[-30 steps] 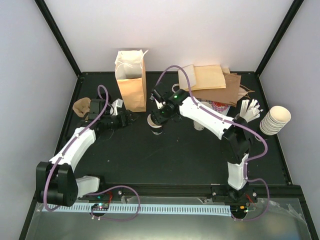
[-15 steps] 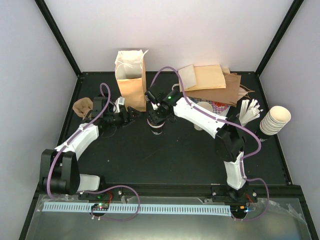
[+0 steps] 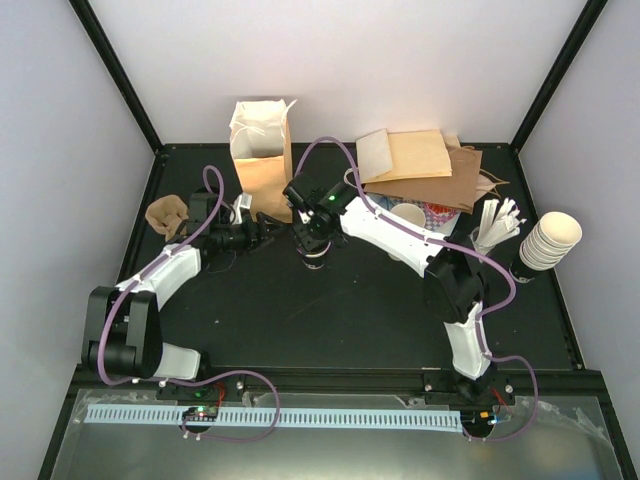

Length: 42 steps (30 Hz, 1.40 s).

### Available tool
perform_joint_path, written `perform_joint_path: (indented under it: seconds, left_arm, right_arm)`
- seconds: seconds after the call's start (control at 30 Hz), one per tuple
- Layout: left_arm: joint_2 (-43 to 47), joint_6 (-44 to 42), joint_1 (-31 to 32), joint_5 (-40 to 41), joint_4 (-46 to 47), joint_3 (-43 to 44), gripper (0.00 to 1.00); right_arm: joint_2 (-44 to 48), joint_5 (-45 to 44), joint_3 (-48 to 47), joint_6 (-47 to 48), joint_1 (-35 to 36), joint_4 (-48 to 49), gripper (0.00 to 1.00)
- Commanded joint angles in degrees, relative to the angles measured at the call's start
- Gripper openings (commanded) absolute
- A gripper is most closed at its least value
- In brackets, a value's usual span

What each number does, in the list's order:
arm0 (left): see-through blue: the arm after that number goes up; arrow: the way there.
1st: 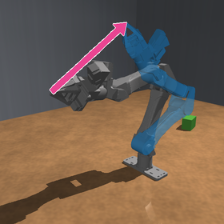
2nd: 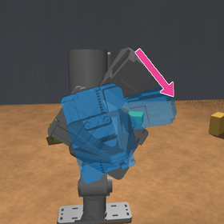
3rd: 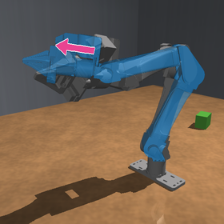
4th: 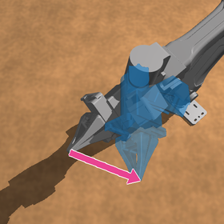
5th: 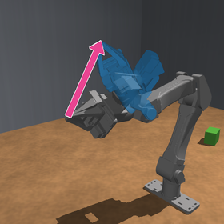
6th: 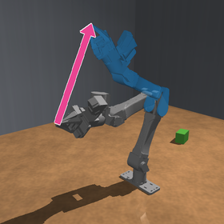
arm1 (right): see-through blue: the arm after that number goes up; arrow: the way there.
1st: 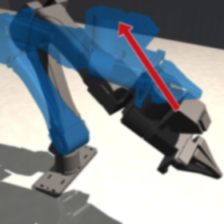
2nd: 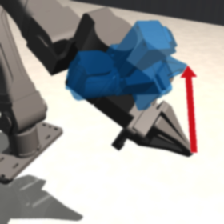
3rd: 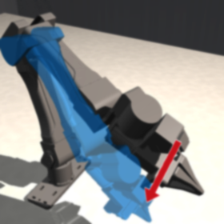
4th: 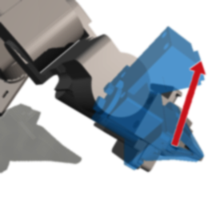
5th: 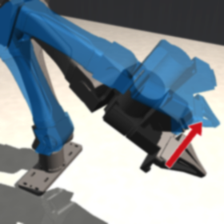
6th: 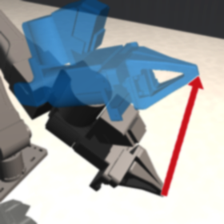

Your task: Pack the takeout coffee

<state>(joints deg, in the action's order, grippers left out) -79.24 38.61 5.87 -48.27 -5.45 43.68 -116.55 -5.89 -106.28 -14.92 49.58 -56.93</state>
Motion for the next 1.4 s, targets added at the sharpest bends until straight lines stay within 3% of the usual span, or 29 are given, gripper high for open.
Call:
perform_joint_path:
  seconds: [0.0, 0.3, 0.93, 1.37]
  left_arm:
    - [-0.97, 0.93, 0.77, -1.57, 3.22, 0.08, 0.78]
    - [-1.35, 1.22, 1.3, -1.5, 3.68, 0.09, 0.77]
    - [-2.91, 1.81, 2.23, -1.97, 5.13, 0.04, 0.75]
    - [-4.55, 2.21, 2.66, -3.09, 5.79, 0.65, 0.74]
  right_arm:
    - [-1.4, -2.81, -2.27, 0.86, 0.57, -1.99, 0.67]
    - [1.0, -5.53, -4.4, 1.33, 1.29, -2.97, 0.67]
    - [4.81, -2.53, 4.05, -0.48, 1.22, 2.25, 0.67]
    - [2.31, -2.99, 2.52, -0.41, 1.22, 3.02, 0.67]
